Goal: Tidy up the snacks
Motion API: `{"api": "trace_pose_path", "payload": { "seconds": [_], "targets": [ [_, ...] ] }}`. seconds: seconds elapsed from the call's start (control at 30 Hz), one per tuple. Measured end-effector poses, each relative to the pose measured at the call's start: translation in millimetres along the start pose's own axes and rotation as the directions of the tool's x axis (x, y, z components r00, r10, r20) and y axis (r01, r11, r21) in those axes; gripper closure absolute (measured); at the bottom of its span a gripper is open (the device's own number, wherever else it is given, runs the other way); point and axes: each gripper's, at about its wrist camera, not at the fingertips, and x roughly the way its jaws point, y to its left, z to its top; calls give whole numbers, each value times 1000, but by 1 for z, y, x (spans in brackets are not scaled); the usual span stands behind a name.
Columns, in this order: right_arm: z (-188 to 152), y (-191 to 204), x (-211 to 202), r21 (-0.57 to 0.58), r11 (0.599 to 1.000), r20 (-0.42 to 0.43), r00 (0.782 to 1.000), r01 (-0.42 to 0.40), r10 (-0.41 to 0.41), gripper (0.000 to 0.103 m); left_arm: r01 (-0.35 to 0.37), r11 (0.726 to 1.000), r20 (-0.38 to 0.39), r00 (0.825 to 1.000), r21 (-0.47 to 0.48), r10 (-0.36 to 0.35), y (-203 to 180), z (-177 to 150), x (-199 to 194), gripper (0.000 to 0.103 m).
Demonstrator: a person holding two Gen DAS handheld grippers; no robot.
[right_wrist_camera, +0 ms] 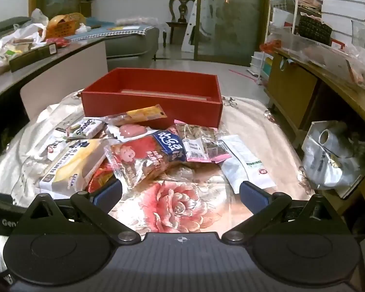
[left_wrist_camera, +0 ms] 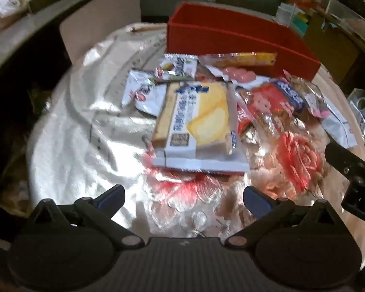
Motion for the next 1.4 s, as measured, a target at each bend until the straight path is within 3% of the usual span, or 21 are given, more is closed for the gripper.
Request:
{"api": "trace_pose_path", "payload": {
  "seconds": [0.2,0.37,0.5,0.63,1.4],
  "targets": [
    [-6,2,-3,-27,1000,-11,1000,0,-1,0,45,989,-63,997,-138,-54,9,-2,11,4],
    [-7,5,5,-22,1000,-29,1000,12,-12,0,98,945,-80,988,-311,-129,31,-5,20,4],
    [-5,2,6,-25,1000,-39,999,5,-6,0,34,977,-72,996,-212,-50,17,-3,21,4],
    [-5,2,6,-28,1000,-40,999,8,-9,0,20,987,-60,998,-161,-30,12,-1,21,4],
    [-9,4,11,-48,999,-64,998,15,-18,0,44,989,-31,998,-139,-48,16,-9,13,4]
  ]
}}
